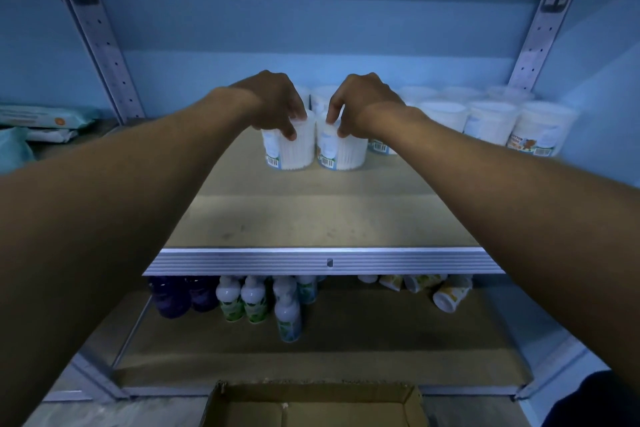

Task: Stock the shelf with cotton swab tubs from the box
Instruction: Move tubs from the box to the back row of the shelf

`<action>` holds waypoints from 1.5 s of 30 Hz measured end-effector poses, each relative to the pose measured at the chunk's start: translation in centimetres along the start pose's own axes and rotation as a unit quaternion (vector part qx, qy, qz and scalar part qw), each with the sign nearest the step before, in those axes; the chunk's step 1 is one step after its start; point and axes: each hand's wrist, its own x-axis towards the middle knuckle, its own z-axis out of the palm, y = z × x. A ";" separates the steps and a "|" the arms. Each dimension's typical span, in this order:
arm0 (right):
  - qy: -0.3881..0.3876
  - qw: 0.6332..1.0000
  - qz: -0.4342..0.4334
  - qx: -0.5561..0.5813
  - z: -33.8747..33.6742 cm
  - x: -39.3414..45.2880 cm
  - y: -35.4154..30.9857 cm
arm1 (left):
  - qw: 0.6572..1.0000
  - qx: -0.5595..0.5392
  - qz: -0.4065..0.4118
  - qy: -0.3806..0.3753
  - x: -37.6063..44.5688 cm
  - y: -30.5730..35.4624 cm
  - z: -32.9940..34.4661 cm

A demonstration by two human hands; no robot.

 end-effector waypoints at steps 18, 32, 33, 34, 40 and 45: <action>0.062 0.997 -0.045 0.017 0.9 3.2 1.6 | 0.998 -0.012 0.003 0.055 3.2 -0.6 0.0; 0.074 0.996 -0.036 0.022 1.7 4.0 1.6 | 0.994 -0.071 -0.006 0.083 3.4 -1.5 1.7; 0.074 0.996 -0.038 0.020 1.8 4.1 1.7 | 0.994 -0.068 -0.007 0.082 3.5 -1.5 1.6; 0.073 0.996 -0.039 0.019 1.8 4.1 1.8 | 0.994 -0.066 -0.007 0.081 3.6 -1.6 1.6; 0.009 0.999 -0.048 0.014 0.5 4.5 2.6 | 0.998 -0.032 0.002 0.055 3.7 -2.1 1.7; -0.096 0.993 -0.072 -0.011 -1.3 1.6 4.2 | 1.000 -0.005 -0.003 -0.029 2.5 -1.9 2.1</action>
